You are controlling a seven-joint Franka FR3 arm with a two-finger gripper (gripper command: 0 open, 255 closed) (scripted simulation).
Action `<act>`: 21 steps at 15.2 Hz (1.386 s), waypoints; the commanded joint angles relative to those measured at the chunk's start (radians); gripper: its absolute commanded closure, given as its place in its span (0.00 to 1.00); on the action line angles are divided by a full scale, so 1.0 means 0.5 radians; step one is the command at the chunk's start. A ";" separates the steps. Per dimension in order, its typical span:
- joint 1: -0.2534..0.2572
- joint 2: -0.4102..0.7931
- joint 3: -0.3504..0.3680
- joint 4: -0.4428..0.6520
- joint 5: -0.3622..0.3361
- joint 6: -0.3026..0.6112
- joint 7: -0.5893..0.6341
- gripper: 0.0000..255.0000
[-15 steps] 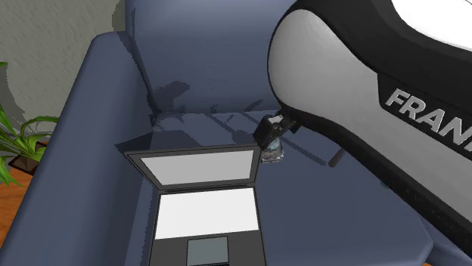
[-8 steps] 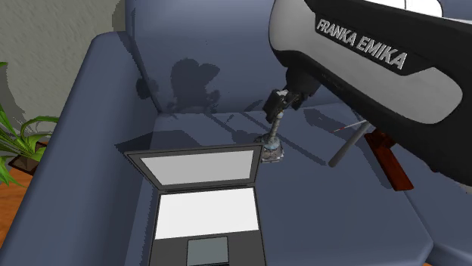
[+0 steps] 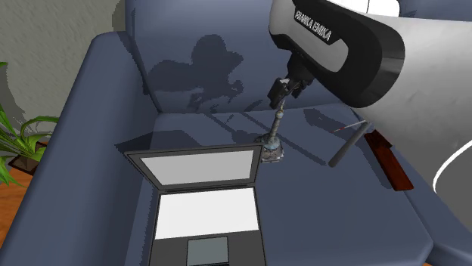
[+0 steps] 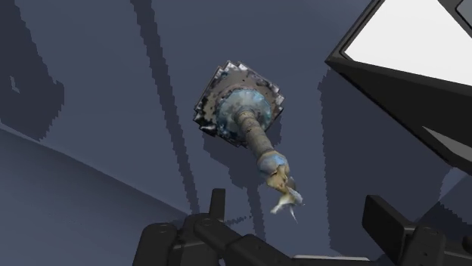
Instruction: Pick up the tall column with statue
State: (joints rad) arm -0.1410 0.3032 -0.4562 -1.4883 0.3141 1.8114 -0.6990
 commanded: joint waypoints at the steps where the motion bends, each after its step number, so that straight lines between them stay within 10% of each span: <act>1: 0.004 0.007 0.004 -0.043 0.006 0.049 -0.010 0.00; 7: 0.011 0.012 0.008 -0.131 0.015 0.140 -0.029 0.00; 8: 0.010 0.011 0.008 -0.131 0.015 0.139 -0.030 1.00; 21: 0.003 0.006 0.003 -0.032 0.005 0.038 -0.008 1.00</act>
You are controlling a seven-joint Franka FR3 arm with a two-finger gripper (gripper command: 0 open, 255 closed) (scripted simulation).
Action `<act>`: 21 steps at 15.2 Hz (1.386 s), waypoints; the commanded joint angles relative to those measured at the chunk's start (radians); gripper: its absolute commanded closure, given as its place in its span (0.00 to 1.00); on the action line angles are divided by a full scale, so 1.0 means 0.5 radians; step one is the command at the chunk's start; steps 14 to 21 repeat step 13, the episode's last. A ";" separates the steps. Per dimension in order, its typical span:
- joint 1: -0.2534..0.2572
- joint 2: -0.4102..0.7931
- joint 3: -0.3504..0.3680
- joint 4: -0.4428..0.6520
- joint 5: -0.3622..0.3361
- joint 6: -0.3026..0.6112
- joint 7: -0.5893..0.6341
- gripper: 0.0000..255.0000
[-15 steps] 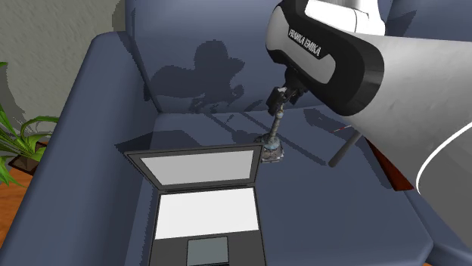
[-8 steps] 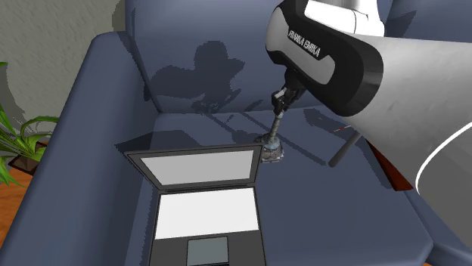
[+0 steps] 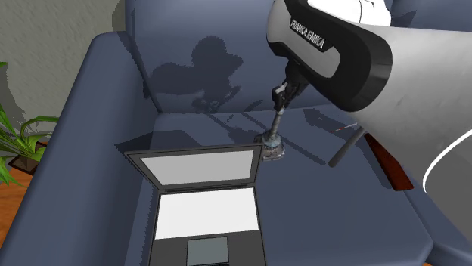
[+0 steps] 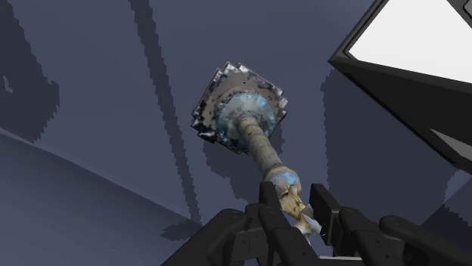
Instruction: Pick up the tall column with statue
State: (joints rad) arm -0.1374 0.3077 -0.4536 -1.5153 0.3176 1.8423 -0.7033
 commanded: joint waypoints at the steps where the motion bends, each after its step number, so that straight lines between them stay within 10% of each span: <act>1: -0.007 -0.003 -0.003 0.049 -0.003 -0.050 0.006 1.00; 21: -0.046 0.029 -0.011 0.365 -0.002 -0.332 0.053 1.00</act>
